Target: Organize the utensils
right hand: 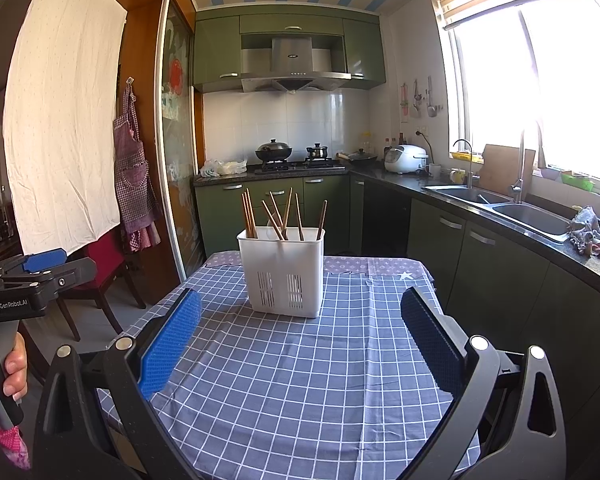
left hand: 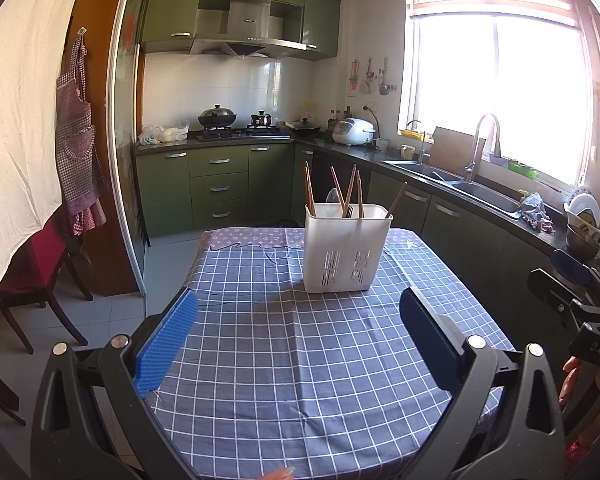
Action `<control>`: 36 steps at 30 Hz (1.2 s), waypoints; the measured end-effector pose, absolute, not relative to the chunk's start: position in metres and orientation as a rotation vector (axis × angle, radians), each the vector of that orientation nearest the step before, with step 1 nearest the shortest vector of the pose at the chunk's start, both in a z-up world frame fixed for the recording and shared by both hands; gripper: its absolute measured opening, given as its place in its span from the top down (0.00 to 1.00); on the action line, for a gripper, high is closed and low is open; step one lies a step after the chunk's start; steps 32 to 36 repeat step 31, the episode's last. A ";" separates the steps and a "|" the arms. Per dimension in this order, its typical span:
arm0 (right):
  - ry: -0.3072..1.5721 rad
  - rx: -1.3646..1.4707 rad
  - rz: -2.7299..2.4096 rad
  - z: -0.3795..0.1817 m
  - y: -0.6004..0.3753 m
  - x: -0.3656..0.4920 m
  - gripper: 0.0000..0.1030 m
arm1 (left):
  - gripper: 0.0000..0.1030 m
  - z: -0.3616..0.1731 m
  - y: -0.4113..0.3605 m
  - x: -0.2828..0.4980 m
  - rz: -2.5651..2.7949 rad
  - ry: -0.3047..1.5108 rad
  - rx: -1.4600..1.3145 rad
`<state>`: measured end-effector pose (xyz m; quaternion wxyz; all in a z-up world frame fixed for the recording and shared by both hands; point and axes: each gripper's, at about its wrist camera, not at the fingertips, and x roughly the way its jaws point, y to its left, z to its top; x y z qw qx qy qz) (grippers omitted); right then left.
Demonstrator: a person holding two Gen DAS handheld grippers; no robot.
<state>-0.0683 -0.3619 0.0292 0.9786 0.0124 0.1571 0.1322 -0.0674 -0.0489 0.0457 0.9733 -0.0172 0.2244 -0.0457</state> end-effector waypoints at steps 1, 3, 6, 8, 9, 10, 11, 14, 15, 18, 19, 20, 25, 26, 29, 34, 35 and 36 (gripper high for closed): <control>0.317 0.025 0.267 0.029 -0.362 -0.068 0.04 | 0.07 0.046 -0.049 -0.067 -0.090 0.453 -0.033; 0.317 0.025 0.267 0.029 -0.362 -0.068 0.04 | 0.07 0.047 -0.050 -0.066 -0.087 0.455 -0.031; 0.318 0.023 0.267 0.028 -0.362 -0.068 0.04 | 0.07 0.047 -0.052 -0.065 -0.089 0.461 -0.025; 0.319 0.022 0.266 0.027 -0.361 -0.068 0.04 | 0.07 0.046 -0.054 -0.063 -0.088 0.464 -0.017; 0.320 0.023 0.267 0.027 -0.361 -0.068 0.04 | 0.07 0.046 -0.055 -0.062 -0.088 0.467 -0.012; 0.321 0.023 0.268 0.026 -0.362 -0.068 0.04 | 0.07 0.046 -0.057 -0.062 -0.089 0.468 -0.009; 0.321 0.023 0.268 0.026 -0.362 -0.068 0.04 | 0.07 0.046 -0.057 -0.061 -0.093 0.470 -0.007; 0.324 0.023 0.268 0.025 -0.362 -0.068 0.04 | 0.07 0.045 -0.060 -0.060 -0.109 0.461 0.000; 0.324 0.022 0.268 0.025 -0.362 -0.068 0.04 | 0.07 0.045 -0.062 -0.061 -0.110 0.455 0.007; 0.326 0.024 0.270 0.023 -0.362 -0.067 0.04 | 0.07 0.045 -0.064 -0.060 -0.105 0.451 0.017; 0.326 0.024 0.271 0.023 -0.363 -0.067 0.04 | 0.07 0.045 -0.064 -0.061 -0.108 0.447 0.012; 0.327 0.024 0.271 0.024 -0.363 -0.066 0.04 | 0.07 0.045 -0.064 -0.061 -0.107 0.444 0.010; 0.328 0.026 0.270 0.023 -0.363 -0.067 0.04 | 0.07 0.046 -0.062 -0.058 -0.076 0.447 0.018; 0.329 0.026 0.270 0.023 -0.363 -0.067 0.04 | 0.07 0.046 -0.063 -0.058 -0.061 0.444 0.026; 0.332 0.025 0.270 0.021 -0.363 -0.067 0.04 | 0.07 0.046 -0.064 -0.058 -0.057 0.445 0.037; 0.333 0.026 0.271 0.021 -0.362 -0.066 0.04 | 0.07 0.045 -0.064 -0.057 -0.063 0.452 0.031; 0.333 0.026 0.271 0.021 -0.362 -0.066 0.04 | 0.07 0.045 -0.064 -0.057 -0.063 0.452 0.031; 0.333 0.026 0.271 0.021 -0.362 -0.066 0.04 | 0.07 0.045 -0.064 -0.057 -0.063 0.452 0.031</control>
